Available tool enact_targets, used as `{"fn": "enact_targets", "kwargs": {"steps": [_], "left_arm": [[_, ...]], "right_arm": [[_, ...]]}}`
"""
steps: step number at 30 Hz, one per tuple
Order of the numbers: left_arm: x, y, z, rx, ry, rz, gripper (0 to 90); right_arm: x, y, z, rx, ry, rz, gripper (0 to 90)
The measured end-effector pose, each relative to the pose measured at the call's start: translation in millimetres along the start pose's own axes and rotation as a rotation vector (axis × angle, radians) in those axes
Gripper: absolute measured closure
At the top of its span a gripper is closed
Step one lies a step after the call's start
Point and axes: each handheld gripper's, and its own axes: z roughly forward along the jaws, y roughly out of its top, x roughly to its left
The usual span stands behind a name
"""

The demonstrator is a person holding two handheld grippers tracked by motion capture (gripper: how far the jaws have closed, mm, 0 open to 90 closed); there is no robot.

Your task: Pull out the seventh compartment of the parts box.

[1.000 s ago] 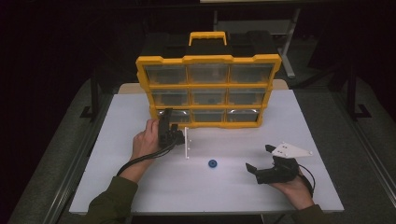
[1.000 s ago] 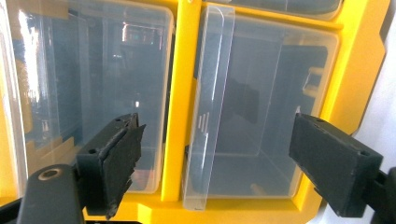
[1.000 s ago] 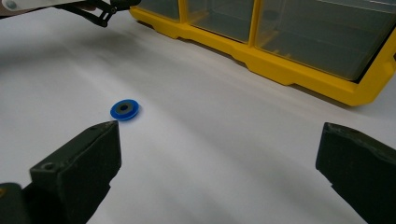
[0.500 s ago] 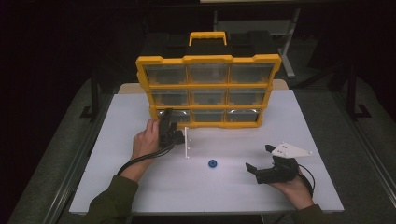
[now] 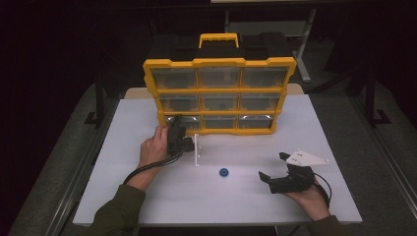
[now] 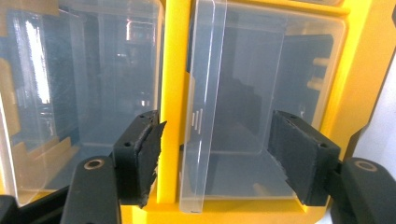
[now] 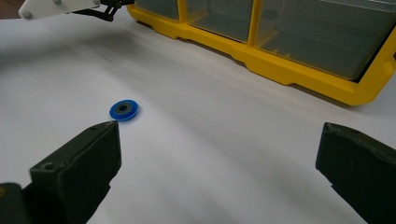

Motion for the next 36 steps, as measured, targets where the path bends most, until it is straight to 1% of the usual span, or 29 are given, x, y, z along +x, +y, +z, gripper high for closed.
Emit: {"fn": "enact_targets", "kwargs": {"steps": [2,5,6,7,9,12,14,18,22,24,25,26,30,32,36], "left_arm": [[0.4,0.2,-0.2,-0.002,0.005,-0.002,37.7],[1.1,0.3,-0.3,0.000,0.001,0.001,44.5],[1.4,0.3,-0.3,0.000,-0.003,0.000,46.0],[1.7,0.3,-0.2,0.001,0.002,0.002,46.9],[1.9,0.3,-0.2,0.000,0.007,0.004,47.1],[2.2,0.6,0.0,-0.003,0.011,0.007,50.0],[1.5,1.1,0.6,-0.010,0.031,0.023,51.4],[2.0,2.7,0.7,-0.007,0.032,0.028,54.6],[2.3,2.5,1.4,-0.012,0.046,0.037,56.9],[2.9,3.4,1.0,-0.005,0.036,0.032,58.7],[2.5,3.0,1.6,-0.011,0.037,0.035,59.3],[2.6,3.3,1.5,-0.002,0.031,0.043,60.4],[2.0,4.1,2.4,-0.011,0.036,0.049,61.4],[2.6,4.8,2.3,-0.008,0.030,0.055,61.6],[3.0,5.6,2.1,-0.003,0.036,0.066,64.0]], "right_arm": [[-0.2,0.0,-0.2,0.001,-0.001,-0.001,0.0],[0.0,0.0,-0.2,-0.002,-0.001,0.000,0.0],[0.1,0.0,-0.1,-0.002,-0.001,0.000,0.0],[0.1,0.0,-0.1,-0.001,-0.001,-0.001,0.0],[0.2,0.1,-0.2,-0.002,-0.001,0.000,0.0],[-0.1,0.1,-0.4,-0.002,-0.001,0.000,0.0],[0.1,0.2,-0.4,-0.003,-0.002,0.001,0.0],[0.3,0.2,-0.5,-0.003,-0.002,0.002,0.0],[0.1,0.2,-0.5,-0.003,-0.002,0.002,0.0],[0.3,0.2,-0.6,-0.004,-0.002,0.002,0.0],[0.1,0.1,-0.6,-0.004,-0.002,-0.001,0.0],[0.1,0.1,-0.7,-0.004,-0.002,0.000,0.0],[0.4,0.1,-0.5,-0.001,-0.001,-0.001,0.0],[0.3,0.1,-0.4,-0.002,-0.002,0.000,0.0],[0.4,0.1,-0.4,-0.001,-0.002,-0.001,0.0]]}}
